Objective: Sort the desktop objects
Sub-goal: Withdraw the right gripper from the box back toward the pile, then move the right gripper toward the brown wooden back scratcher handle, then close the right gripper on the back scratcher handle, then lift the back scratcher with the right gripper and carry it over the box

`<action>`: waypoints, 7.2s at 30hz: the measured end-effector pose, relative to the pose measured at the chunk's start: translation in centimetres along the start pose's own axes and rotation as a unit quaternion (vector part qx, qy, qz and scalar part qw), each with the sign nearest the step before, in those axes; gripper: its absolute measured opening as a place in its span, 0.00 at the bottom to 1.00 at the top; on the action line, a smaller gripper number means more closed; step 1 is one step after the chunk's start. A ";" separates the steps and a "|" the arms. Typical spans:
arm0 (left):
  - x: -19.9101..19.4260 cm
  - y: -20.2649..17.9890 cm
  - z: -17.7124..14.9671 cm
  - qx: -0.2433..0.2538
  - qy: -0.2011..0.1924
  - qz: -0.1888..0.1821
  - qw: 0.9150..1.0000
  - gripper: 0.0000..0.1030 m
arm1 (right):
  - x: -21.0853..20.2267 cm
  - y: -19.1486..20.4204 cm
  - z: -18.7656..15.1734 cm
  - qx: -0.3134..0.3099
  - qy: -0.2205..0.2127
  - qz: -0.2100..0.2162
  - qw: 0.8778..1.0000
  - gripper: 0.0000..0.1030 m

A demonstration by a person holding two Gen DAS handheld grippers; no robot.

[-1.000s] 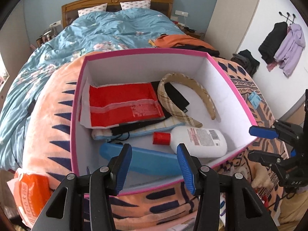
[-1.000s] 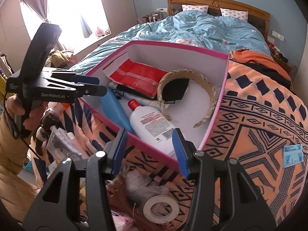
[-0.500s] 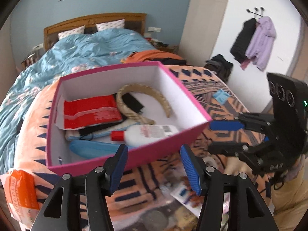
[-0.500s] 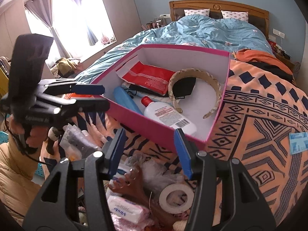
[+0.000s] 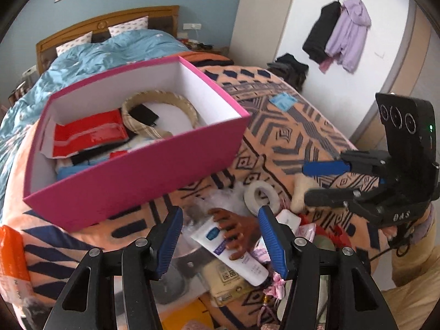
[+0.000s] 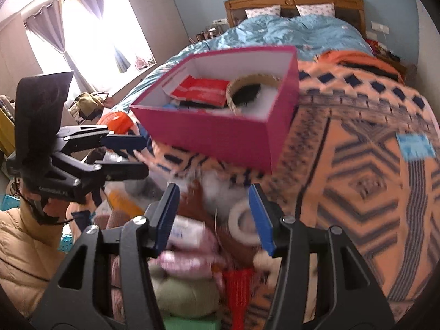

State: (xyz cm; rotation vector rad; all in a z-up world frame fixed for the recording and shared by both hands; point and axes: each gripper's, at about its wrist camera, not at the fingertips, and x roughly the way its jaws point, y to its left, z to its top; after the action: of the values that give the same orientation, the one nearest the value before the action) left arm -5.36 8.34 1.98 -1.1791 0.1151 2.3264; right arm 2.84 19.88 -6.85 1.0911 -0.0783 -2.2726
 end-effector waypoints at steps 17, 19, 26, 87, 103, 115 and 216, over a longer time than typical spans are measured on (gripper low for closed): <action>6.5 -2.1 1.1 0.052 0.077 -0.029 0.995 0.56 | 1.3 -3.3 -5.5 0.129 0.025 0.070 0.989 0.53; 7.0 -1.9 1.0 0.052 0.084 -0.027 0.995 0.56 | 1.2 -3.7 -5.4 0.141 0.018 0.075 0.987 0.53; 6.9 -1.9 0.3 0.072 0.095 -0.016 0.993 0.56 | 2.0 -4.2 -5.5 0.159 0.029 0.102 0.982 0.53; 6.4 -5.0 -0.4 0.273 0.093 0.058 0.956 0.56 | 6.0 -0.5 -4.8 -0.031 0.129 -0.105 0.986 0.38; 6.7 -4.8 -1.4 0.279 0.108 0.045 0.953 0.55 | 4.7 -0.8 -3.8 -0.060 0.093 -0.100 0.989 0.25; 6.7 -4.4 -1.4 0.273 0.109 0.047 0.955 0.55 | 7.1 -0.6 -4.4 -0.116 0.136 -0.146 0.973 0.41; 6.8 -3.6 2.4 0.091 0.049 -0.141 0.985 0.41 | 2.6 -3.3 1.8 0.101 -0.048 0.000 0.994 0.15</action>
State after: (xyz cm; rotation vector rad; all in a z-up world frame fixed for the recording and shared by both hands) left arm -8.61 14.93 -1.22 -1.1395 0.1796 1.9691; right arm -1.36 20.75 -8.48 1.0805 -0.3533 -2.3567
